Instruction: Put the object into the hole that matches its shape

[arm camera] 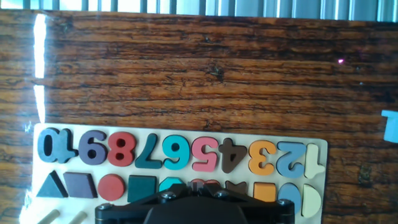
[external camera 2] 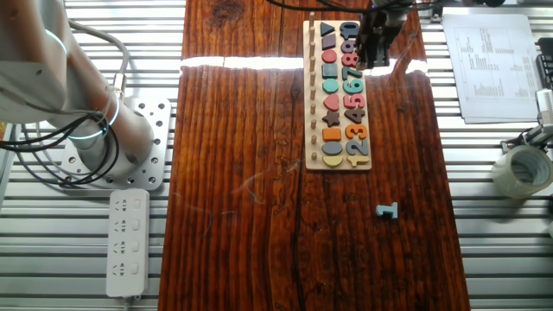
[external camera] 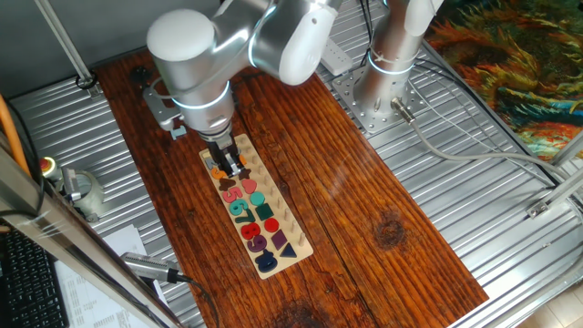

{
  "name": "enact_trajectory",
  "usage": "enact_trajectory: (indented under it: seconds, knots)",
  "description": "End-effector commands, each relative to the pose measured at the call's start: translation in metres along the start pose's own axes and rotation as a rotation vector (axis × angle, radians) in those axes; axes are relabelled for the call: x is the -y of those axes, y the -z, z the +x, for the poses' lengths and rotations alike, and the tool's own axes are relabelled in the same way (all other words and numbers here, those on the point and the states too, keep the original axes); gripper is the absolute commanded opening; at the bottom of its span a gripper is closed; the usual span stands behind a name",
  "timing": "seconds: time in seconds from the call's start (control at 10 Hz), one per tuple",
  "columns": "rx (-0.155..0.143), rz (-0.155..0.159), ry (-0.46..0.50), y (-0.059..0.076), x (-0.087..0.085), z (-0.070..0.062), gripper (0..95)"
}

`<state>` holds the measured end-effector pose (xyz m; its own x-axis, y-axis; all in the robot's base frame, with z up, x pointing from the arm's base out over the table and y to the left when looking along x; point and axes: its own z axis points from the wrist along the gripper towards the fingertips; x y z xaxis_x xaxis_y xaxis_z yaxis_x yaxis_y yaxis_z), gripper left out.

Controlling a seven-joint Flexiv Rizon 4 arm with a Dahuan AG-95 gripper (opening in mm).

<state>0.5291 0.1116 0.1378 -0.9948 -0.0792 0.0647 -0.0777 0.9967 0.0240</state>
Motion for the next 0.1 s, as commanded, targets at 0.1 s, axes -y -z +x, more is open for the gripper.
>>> enact_trajectory:
  seconds: [0.1]
  knots:
    - [-0.006,0.000,0.012,-0.0034,0.0001,0.0010,0.0]
